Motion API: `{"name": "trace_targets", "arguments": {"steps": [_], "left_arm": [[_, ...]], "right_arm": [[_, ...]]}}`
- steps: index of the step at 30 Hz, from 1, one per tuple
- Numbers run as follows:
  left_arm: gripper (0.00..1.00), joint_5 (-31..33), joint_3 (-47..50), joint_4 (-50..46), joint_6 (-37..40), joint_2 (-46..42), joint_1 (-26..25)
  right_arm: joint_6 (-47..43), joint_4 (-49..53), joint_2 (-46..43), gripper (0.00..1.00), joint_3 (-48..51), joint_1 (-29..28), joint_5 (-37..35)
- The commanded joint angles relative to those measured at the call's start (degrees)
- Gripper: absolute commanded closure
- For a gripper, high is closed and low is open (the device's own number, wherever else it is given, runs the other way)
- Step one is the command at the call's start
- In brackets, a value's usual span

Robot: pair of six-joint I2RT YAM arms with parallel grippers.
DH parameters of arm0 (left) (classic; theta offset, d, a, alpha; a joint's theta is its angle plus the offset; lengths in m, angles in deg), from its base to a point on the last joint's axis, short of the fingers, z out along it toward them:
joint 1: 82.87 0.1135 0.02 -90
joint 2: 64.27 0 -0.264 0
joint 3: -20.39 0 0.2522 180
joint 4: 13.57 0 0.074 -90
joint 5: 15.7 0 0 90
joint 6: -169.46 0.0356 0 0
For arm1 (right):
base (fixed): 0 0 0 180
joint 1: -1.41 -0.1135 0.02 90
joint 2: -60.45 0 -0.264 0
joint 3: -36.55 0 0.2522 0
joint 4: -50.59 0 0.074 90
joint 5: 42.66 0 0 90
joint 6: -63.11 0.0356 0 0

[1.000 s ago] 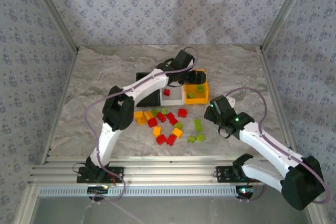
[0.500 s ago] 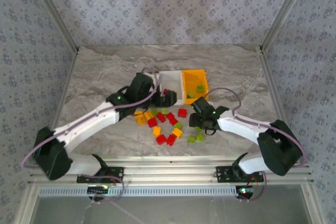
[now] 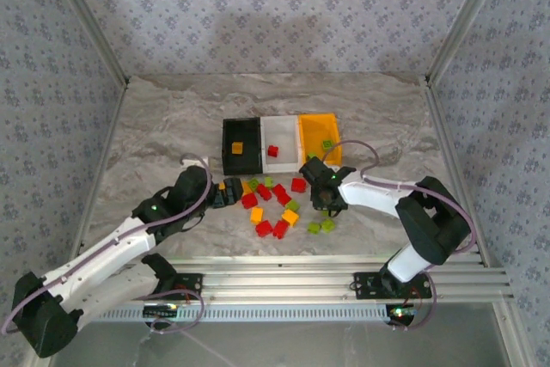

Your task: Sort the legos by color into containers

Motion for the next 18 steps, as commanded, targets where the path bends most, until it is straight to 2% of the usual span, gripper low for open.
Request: {"name": "trace_targets", "arguments": {"steps": [1,4,9,13,18], "left_arm": [[0.00,1.5,1.9,-1.1,-1.5,-1.3,1.2],[0.00,1.4,3.1,-1.1,-1.7,-2.0,2.0],[0.00,1.5,4.8,-1.6,-1.9,-3.2,2.2],[0.00,1.5,6.3,-1.8,-3.1,-4.5,2.5],[0.00,1.1,7.1,-3.0,-3.5,-6.4,2.8]], "right_arm": [[0.1,-2.6,-0.8,0.74,-0.1,-1.1,3.2],[-0.8,-0.6,-5.0,0.76,-2.2,-1.1,1.8],[-5.1,3.2,-8.9,0.76,-11.0,0.9,-0.5],[-8.2,2.7,-5.3,0.75,-18.2,4.9,-1.6],[-10.2,1.4,4.3,0.74,-27.8,8.7,-6.0]]}}
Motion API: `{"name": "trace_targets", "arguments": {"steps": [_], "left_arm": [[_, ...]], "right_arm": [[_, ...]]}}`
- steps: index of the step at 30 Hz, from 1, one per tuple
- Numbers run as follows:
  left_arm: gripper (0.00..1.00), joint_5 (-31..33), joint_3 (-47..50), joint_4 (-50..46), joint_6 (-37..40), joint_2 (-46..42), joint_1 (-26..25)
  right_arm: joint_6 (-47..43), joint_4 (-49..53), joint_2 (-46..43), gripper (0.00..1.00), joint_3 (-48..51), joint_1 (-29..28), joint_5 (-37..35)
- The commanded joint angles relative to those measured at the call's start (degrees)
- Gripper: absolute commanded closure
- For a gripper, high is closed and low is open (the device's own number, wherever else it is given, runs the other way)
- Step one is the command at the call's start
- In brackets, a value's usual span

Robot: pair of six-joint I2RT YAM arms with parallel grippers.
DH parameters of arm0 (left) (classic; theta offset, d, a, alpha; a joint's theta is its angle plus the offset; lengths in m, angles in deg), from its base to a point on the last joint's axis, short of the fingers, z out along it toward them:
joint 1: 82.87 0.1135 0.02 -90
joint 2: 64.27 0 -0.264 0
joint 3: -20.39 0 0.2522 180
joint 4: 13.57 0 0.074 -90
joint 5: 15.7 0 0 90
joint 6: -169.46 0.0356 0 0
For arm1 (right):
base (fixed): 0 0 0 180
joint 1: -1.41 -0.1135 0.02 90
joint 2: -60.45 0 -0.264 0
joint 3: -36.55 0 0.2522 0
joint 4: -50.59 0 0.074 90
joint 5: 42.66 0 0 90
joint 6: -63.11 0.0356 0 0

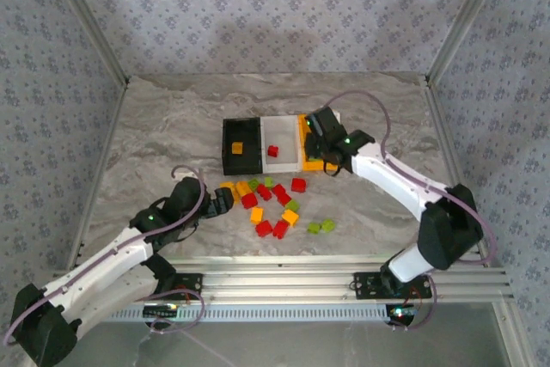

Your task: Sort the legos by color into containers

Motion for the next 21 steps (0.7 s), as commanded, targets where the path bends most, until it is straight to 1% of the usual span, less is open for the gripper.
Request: {"name": "trace_targets", "arguments": {"steps": [1,7,9,11,12,16,18,21], "left_arm": [[0.00,0.4,0.0,-1.6,-0.9,-1.8,0.6],[0.00,0.4,0.1,-3.5,-0.5,-3.8,1.1],[0.00,0.5,0.3,-4.0,-0.5,-4.3,1.2],[0.00,0.4,0.4,-4.3,-0.5,-4.9,1.3],[0.00,0.4,0.4,-4.4,-0.5,-5.1,1.3],[0.00,0.4,0.5,-4.4,-0.4,-5.6,1.5],[0.00,0.4,0.4,-4.2,-0.3,-5.7,1.6],[0.00,0.6,0.3,-4.3,-0.1,-5.6,1.7]], "right_arm": [[-3.1,0.7,7.5,0.74,-5.2,1.9,-4.7],[-3.6,2.0,19.2,0.69,-14.3,4.9,-4.9],[-3.2,2.3,21.5,0.65,-15.9,5.4,-4.6],[-2.9,2.4,22.0,0.58,-16.6,5.6,-4.2],[-2.8,2.3,21.8,0.52,-16.7,5.6,-4.1],[-1.7,1.9,18.4,0.37,-14.6,4.9,-3.7],[-0.8,2.0,15.0,0.34,-12.0,4.1,-3.4],[0.9,2.8,9.0,0.32,-6.3,2.1,-2.5]]}}
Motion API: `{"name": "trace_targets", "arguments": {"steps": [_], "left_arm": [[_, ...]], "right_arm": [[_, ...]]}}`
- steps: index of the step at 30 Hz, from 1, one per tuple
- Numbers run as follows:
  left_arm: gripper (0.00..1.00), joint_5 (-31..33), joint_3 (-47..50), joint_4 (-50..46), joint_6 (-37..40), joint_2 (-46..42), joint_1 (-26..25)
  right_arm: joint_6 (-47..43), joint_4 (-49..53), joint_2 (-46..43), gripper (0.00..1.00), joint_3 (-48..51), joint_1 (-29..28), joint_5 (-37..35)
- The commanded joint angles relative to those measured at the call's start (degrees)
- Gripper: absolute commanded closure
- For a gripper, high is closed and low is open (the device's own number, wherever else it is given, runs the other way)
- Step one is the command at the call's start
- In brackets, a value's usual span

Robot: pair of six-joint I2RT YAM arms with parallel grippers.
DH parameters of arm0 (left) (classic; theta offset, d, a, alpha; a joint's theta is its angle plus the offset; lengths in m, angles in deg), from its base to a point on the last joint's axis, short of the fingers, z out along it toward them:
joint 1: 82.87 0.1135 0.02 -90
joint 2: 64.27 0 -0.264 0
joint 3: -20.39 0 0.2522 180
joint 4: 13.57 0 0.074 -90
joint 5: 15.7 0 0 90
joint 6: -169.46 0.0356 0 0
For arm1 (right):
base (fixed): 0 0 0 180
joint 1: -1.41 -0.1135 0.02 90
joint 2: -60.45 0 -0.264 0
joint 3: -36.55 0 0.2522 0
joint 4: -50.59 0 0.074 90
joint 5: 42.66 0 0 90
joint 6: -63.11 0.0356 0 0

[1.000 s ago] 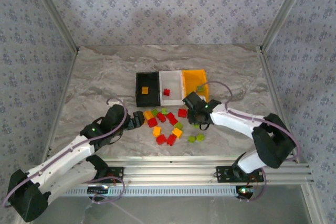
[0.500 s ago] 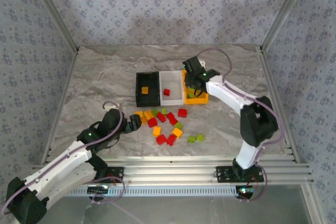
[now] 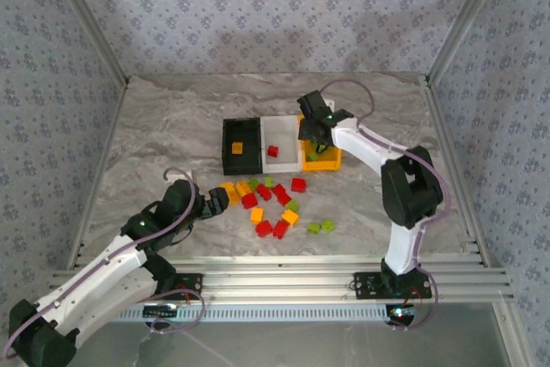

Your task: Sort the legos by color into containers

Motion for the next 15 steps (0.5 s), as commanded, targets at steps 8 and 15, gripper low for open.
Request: {"name": "trace_targets", "arguments": {"steps": [8,15], "left_arm": [[0.00,0.7,0.8,-1.8,-0.2,-0.5,1.1],[0.00,0.3,2.4,-1.6,-1.6,-0.5,2.0]], "right_arm": [[9.2,7.1,-23.5,0.27,26.6,-12.3,3.7],[9.8,8.5,-27.8,0.27,34.4,-23.0,10.6]]}}
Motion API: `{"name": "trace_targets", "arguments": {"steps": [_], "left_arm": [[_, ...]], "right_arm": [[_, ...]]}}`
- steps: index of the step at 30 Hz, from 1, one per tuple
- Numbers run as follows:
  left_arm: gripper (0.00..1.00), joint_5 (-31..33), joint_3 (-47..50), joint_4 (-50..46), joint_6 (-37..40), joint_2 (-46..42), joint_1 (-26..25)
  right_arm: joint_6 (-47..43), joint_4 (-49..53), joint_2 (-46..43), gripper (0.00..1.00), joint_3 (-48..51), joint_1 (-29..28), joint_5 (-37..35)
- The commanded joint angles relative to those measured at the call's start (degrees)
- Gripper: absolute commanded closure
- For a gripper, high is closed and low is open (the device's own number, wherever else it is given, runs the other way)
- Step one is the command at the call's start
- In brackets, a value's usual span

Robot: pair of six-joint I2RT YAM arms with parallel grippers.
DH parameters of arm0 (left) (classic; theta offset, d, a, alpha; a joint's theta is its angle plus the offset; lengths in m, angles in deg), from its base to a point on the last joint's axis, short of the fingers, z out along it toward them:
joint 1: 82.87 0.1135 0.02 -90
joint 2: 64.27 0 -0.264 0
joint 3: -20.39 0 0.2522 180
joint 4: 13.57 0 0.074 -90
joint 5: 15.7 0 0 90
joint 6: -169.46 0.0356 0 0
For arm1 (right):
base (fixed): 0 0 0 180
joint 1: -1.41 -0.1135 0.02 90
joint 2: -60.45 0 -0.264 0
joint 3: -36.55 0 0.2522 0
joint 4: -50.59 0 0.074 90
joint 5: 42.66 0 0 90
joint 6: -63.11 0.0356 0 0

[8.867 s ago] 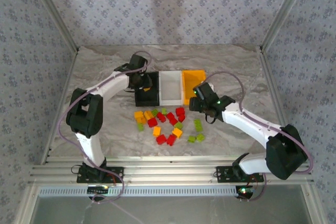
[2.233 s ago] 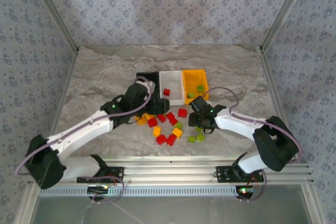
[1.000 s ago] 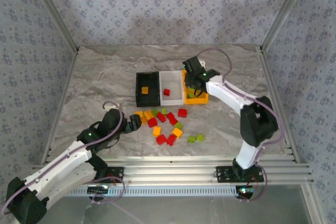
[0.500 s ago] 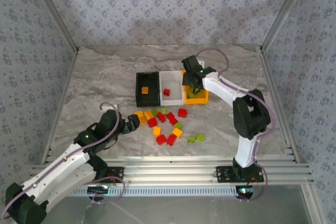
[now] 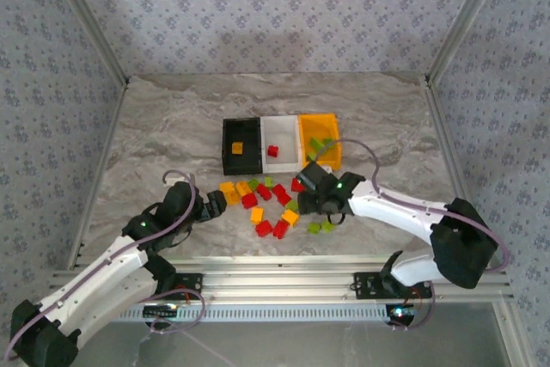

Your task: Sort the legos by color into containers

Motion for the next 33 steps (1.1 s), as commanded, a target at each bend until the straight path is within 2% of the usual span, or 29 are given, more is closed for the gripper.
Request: {"name": "trace_targets", "arguments": {"steps": [1,8,13,19,27,33], "left_arm": [[0.00,0.1,0.6,-0.4,-1.3,-0.5,0.7],[0.00,-0.8,1.1,-1.1,-1.6,-0.5,1.5],[0.00,-1.1,1.8,-0.2,-2.0,-0.4,1.9],[0.00,-1.7,2.5,0.7,-2.4,-0.3,2.3],[0.00,-3.0,2.6,0.8,-1.8,0.9,3.3],[0.00,-3.7,3.9,2.6,-3.2,1.8,3.7]], "right_arm": [[3.1,3.0,-1.7,0.28,1.3,-4.0,3.6],[7.0,7.1,-3.7,0.30,3.1,-11.1,5.6],[8.9,6.1,-2.9,0.32,5.3,-13.1,9.2],[9.0,3.9,0.4,0.31,5.4,-13.0,8.3],[5.3,2.7,5.2,0.30,2.9,-8.1,2.3],[4.3,-0.4,9.0,0.31,1.2,-7.9,1.1]]}}
